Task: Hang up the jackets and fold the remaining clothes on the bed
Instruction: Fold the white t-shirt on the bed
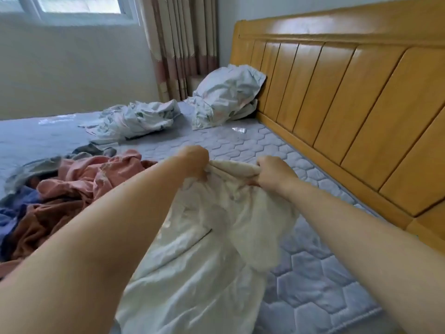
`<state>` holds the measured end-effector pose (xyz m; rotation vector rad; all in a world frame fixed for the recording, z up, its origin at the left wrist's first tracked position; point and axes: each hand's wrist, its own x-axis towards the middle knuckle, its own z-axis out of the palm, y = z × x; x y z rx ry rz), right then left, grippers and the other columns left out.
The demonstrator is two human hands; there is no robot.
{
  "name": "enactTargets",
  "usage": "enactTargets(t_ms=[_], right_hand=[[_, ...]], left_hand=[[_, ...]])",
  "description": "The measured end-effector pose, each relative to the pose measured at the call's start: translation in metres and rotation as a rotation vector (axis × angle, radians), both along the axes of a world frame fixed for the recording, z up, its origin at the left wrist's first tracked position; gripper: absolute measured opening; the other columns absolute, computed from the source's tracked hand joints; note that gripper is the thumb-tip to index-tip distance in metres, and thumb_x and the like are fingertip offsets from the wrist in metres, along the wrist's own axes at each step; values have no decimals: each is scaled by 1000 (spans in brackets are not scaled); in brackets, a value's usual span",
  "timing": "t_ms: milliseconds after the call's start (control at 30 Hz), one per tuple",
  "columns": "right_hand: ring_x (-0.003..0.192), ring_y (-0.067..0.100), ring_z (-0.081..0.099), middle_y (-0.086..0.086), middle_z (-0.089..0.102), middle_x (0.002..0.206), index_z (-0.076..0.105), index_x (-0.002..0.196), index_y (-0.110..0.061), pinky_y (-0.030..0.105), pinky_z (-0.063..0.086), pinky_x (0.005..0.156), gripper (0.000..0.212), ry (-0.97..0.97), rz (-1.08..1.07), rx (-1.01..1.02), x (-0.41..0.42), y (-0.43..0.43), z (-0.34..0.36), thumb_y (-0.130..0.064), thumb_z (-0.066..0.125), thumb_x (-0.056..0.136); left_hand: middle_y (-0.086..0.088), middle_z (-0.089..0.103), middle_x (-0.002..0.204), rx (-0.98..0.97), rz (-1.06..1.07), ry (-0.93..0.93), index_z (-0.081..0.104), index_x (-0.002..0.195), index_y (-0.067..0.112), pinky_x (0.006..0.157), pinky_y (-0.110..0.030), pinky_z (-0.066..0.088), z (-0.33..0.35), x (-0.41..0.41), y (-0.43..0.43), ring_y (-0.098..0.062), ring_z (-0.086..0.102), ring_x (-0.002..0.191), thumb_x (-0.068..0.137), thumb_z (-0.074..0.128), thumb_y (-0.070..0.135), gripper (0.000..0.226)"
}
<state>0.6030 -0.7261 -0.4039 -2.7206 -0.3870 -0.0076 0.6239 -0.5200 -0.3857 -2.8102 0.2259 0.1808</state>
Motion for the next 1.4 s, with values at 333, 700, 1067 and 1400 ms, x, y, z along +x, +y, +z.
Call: enactTargets(t_ms=[333, 700, 1067, 1400], right_hand=[[68, 15, 45, 0, 47, 77, 44, 77, -20, 27, 32, 55, 18, -192, 93, -300, 1, -22, 175, -15, 57, 88], [68, 20, 43, 6, 46, 67, 44, 58, -12, 26, 26, 53, 24, -305, 134, -127, -21, -26, 262, 0, 46, 80], [62, 19, 47, 3, 49, 63, 44, 60, -14, 26, 31, 49, 27, -362, 70, -393, -16, -33, 264, -19, 60, 82], [61, 16, 48, 2, 56, 65, 64, 68, -11, 27, 32, 51, 39, -340, 148, -378, -9, -66, 260, -48, 73, 75]], left_hand=[[-10, 68, 96, -135, 25, -324, 69, 92, 6, 81, -37, 53, 188, -28, 1, -30, 64, 94, 86, 56, 22, 21], [13, 59, 110, -640, -91, -118, 64, 116, 28, 93, -22, 39, 218, -55, -32, -6, 52, 99, 81, 69, 44, 39], [2, 45, 51, -1104, 49, -342, 46, 54, 16, 53, -26, 33, 156, -55, -115, -13, 44, 54, 88, 50, 28, 36], [2, 45, 64, -665, 23, -366, 39, 60, 13, 53, -25, 32, 153, -24, -105, -16, 44, 63, 82, 51, 8, 26]])
